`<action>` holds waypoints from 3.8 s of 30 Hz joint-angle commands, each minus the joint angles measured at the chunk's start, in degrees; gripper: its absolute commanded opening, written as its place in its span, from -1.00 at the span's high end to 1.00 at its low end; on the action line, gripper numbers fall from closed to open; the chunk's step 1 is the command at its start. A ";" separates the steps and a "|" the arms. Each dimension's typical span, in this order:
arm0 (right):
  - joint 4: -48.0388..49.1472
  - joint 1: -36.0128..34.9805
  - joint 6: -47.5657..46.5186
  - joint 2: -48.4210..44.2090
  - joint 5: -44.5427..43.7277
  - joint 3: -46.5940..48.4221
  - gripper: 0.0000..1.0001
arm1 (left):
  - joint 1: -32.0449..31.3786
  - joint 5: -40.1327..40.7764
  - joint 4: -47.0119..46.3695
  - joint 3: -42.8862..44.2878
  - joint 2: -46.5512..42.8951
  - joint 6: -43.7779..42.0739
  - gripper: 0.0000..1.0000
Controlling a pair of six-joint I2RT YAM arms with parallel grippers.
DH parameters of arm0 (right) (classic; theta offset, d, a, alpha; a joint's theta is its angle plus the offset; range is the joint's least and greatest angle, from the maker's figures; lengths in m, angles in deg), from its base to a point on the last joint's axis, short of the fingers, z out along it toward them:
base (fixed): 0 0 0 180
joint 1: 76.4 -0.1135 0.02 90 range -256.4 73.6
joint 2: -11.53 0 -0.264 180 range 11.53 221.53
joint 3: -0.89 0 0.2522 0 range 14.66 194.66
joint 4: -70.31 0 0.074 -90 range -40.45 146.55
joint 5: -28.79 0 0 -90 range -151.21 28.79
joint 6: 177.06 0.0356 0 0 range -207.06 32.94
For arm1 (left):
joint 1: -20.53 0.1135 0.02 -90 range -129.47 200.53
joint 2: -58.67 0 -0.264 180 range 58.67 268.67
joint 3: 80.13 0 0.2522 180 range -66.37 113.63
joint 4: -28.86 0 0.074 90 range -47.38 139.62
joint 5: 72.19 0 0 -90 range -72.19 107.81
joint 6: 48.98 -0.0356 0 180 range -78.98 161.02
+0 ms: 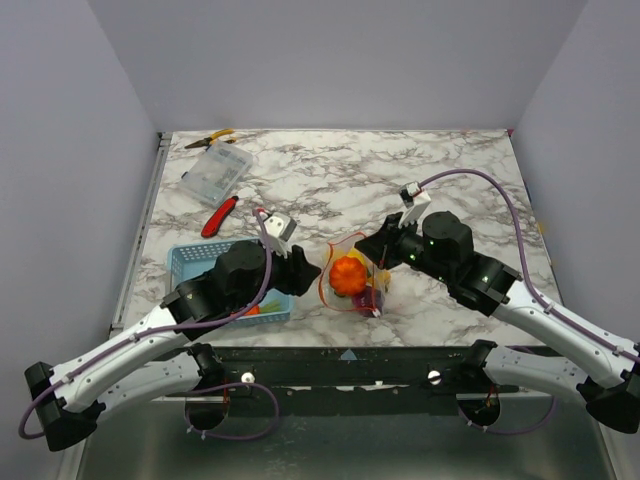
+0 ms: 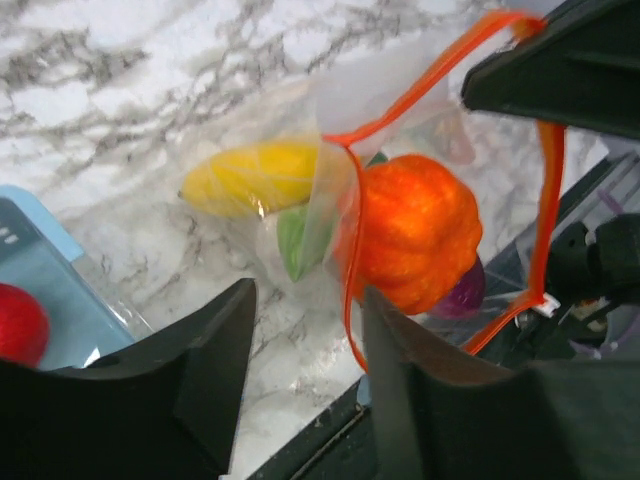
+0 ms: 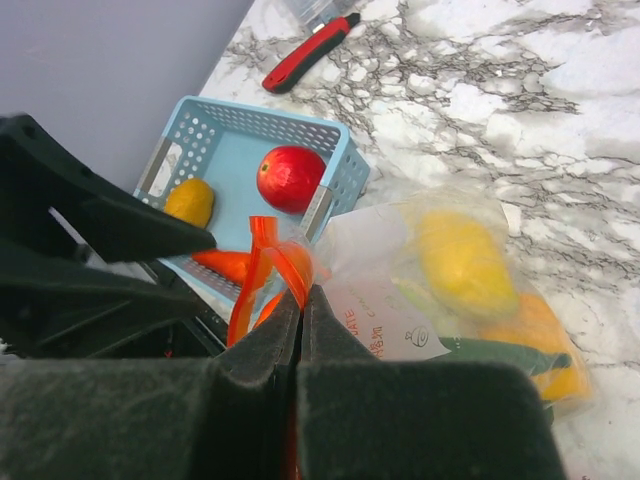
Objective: Place the food in the zip-top bag and seal the zipper
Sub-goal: Place the fake vegetable in the zipper food storage bag, then adjust the zipper food storage bag at the center of the board.
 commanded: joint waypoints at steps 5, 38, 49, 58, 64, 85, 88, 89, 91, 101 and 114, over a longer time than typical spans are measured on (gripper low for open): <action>2.75 -0.13 0.48 -0.54 2.88 0.52 0.99 | 1.59 -14.15 -6.89 -7.96 -0.01 9.82 -0.22; -12.02 -0.13 -8.87 6.70 -2.13 8.66 0.99 | 7.46 -29.38 -17.23 -7.85 5.67 33.52 1.00; -25.26 -0.17 -18.18 17.52 0.73 29.58 0.99 | 11.38 -32.41 -26.10 -1.82 8.86 43.08 1.00; -12.09 -0.17 -14.38 15.16 10.44 12.31 0.99 | 13.02 -22.76 -29.48 -11.72 10.19 53.73 1.00; -16.64 -0.18 -14.89 19.58 13.39 20.48 0.99 | 13.75 -27.35 -34.52 -8.84 15.09 54.95 1.00; -10.80 -0.14 -12.90 20.72 15.94 15.82 0.66 | 14.64 -22.75 -40.19 -14.62 13.68 64.53 1.00; -18.19 -0.14 -14.74 15.41 9.80 16.75 -0.11 | 15.78 -23.49 -38.67 -14.02 14.15 66.37 1.00; -18.47 -0.16 -15.23 13.69 9.15 15.75 -0.24 | 15.80 -23.52 -37.92 -13.76 14.26 66.40 1.00; -18.64 -0.16 -18.11 10.37 9.51 12.91 -0.50 | 15.90 -23.40 -36.95 -13.22 14.42 66.98 1.00; -14.06 -0.27 -25.71 0.37 4.59 3.66 -0.69 | 16.52 -21.94 -24.11 -6.09 15.40 68.56 1.00; -2.40 -0.89 -24.05 0.92 -2.07 -1.68 -0.07 | 17.33 -23.88 -24.30 -3.95 19.08 65.50 0.95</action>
